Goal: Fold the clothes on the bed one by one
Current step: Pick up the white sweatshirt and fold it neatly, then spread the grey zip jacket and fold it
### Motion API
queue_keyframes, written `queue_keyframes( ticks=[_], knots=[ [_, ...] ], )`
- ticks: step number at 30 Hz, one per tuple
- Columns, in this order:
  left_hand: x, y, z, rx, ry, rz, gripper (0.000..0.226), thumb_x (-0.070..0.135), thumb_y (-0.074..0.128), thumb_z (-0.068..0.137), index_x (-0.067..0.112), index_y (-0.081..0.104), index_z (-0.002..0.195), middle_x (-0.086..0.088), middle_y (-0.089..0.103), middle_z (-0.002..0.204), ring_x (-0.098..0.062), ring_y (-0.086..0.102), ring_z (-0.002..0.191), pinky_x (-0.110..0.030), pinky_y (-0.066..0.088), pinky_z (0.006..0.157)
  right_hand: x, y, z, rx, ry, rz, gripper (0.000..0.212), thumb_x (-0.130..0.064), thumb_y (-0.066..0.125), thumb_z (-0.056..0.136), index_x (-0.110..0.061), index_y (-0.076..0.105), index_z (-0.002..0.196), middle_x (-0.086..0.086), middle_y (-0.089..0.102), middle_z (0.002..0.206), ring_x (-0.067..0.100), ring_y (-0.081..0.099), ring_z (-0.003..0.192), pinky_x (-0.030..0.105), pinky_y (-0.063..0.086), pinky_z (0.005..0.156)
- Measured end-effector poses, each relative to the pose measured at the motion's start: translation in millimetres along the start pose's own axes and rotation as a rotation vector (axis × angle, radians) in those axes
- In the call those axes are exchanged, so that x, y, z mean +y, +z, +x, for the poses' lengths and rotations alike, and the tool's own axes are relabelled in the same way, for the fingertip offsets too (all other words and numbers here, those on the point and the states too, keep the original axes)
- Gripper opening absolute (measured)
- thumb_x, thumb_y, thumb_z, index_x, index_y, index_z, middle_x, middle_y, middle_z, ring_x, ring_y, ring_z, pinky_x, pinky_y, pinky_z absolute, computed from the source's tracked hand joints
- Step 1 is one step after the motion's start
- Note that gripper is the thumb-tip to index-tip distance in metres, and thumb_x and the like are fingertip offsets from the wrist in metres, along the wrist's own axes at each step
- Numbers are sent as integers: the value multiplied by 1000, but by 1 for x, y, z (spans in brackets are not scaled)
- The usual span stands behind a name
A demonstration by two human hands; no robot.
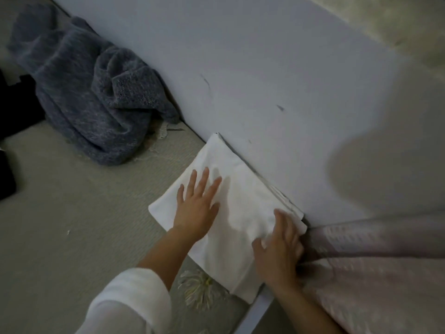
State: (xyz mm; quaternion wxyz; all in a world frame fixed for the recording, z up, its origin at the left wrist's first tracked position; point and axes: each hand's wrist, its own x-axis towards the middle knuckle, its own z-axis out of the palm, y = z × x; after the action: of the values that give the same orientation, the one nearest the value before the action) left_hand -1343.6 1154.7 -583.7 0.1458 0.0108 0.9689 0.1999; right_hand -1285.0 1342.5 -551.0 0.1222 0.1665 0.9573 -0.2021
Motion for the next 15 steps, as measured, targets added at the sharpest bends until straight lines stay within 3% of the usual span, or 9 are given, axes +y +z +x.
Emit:
queue_keyframes(
  ticks=[2,5,8,15],
  knots=[
    [-1,4,18,-15,80,68,71,46,37,98,44,-14,147,9,-28,156,-17,-35,138,-49,-12,114,2,7,18,-27,-117,-86,76,-37,56,88,-29,13,150,-5,11,157,17,7,143,42,14,112],
    [5,8,53,-32,134,84,77,57,40,93,49,-17,144,10,-32,154,-27,-33,140,-60,-7,112,9,16,43,-30,-135,-192,76,-48,47,91,-27,7,152,-2,7,159,19,4,144,40,7,115],
    [13,19,74,-101,50,68,80,70,39,85,52,-11,143,12,-34,151,-39,-30,138,-72,3,105,16,27,53,-78,-136,-207,74,-54,44,91,-26,13,151,0,15,158,20,9,143,39,13,115],
    [17,29,82,-222,-14,95,80,78,31,81,50,-8,145,9,-30,154,-41,-31,137,-74,-5,102,6,34,67,-160,-94,-277,65,-53,52,83,-27,30,138,-1,27,148,22,21,135,41,24,106]
  ],
)
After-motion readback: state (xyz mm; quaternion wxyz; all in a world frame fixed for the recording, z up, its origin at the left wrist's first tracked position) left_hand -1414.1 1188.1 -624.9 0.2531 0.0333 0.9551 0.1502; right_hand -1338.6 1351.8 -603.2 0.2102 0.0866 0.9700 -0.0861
